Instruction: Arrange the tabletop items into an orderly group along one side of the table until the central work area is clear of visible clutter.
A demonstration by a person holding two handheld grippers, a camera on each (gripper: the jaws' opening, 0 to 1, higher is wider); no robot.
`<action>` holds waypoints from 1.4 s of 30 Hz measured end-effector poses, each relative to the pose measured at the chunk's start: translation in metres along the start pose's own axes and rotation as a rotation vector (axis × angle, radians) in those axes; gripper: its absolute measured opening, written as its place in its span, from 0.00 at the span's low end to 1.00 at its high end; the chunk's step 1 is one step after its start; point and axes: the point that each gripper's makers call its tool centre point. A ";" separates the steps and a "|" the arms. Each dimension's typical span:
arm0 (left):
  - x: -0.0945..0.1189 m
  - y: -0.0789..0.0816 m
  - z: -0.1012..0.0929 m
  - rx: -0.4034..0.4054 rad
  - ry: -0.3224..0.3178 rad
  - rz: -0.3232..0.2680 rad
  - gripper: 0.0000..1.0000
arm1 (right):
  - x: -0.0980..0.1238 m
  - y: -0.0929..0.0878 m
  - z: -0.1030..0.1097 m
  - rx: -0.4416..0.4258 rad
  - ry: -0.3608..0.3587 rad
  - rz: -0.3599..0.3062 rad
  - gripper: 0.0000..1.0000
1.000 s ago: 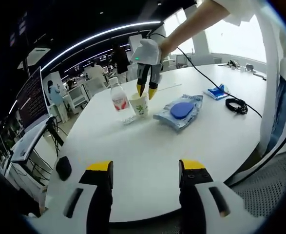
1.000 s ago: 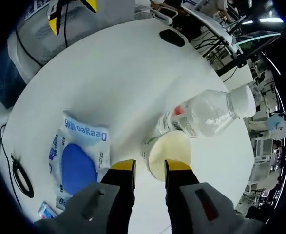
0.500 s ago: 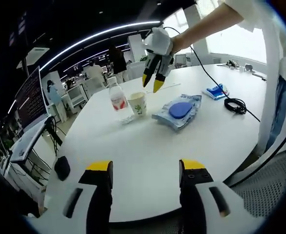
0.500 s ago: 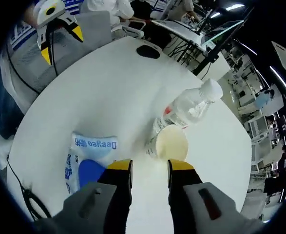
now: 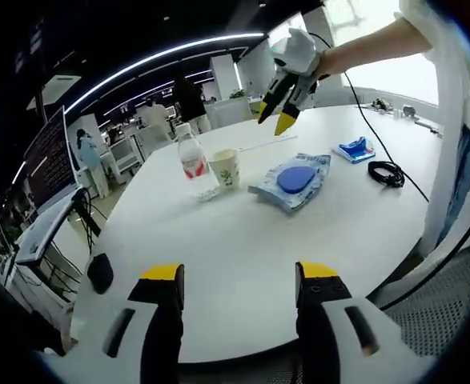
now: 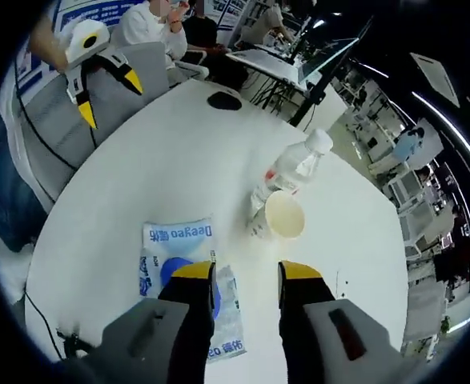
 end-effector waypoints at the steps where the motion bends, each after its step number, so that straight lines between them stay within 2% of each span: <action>1: 0.000 0.000 0.000 0.001 0.001 0.004 0.56 | 0.003 -0.002 0.002 -0.014 -0.006 -0.005 0.29; 5: 0.000 0.001 -0.002 0.002 0.000 0.009 0.57 | 0.018 -0.011 0.011 -0.065 -0.039 -0.026 0.29; 7: 0.000 0.001 -0.002 0.005 -0.001 0.014 0.57 | 0.025 -0.012 0.014 -0.111 -0.062 -0.065 0.29; 11: 0.000 0.000 -0.002 0.005 0.002 0.026 0.57 | 0.037 -0.020 0.021 -0.144 -0.094 -0.067 0.29; 18: -0.001 -0.006 -0.006 -0.005 -0.012 0.057 0.57 | 0.053 -0.033 0.035 -0.281 -0.150 -0.129 0.30; 21: -0.001 -0.004 -0.004 -0.001 -0.006 0.054 0.58 | 0.061 -0.043 0.043 -0.374 -0.182 -0.156 0.31; 23: -0.001 -0.005 -0.003 0.013 -0.007 0.055 0.60 | 0.068 -0.049 0.049 -0.387 -0.200 -0.159 0.32; 25: -0.002 -0.007 -0.003 0.010 -0.005 0.063 0.60 | 0.075 -0.050 0.053 -0.417 -0.235 -0.197 0.32; 26: -0.002 -0.007 -0.004 0.008 -0.007 0.067 0.60 | 0.080 -0.050 0.059 -0.481 -0.246 -0.244 0.32; 28: -0.002 -0.008 -0.005 0.008 -0.010 0.071 0.60 | 0.085 -0.055 0.067 -0.581 -0.256 -0.295 0.34; 31: -0.004 -0.010 -0.003 0.009 -0.008 0.079 0.60 | 0.092 -0.066 0.076 -0.643 -0.292 -0.313 0.39; 34: -0.005 -0.012 -0.002 0.010 -0.007 0.086 0.61 | 0.099 -0.075 0.088 -0.751 -0.325 -0.368 0.45; 37: -0.005 -0.013 -0.002 0.010 -0.006 0.093 0.61 | 0.105 -0.082 0.099 -0.775 -0.358 -0.385 0.54; 42: -0.005 -0.016 -0.003 0.000 -0.010 0.113 0.61 | 0.110 -0.091 0.121 -0.854 -0.399 -0.425 0.61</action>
Point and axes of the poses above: the point that each gripper's makers call its tool centre point, and the gripper's own axes: x roughly backward along the fingers, z roughly to its left, y roughly out of its top, and after that the axes turned 8 degrees about y, right-handed
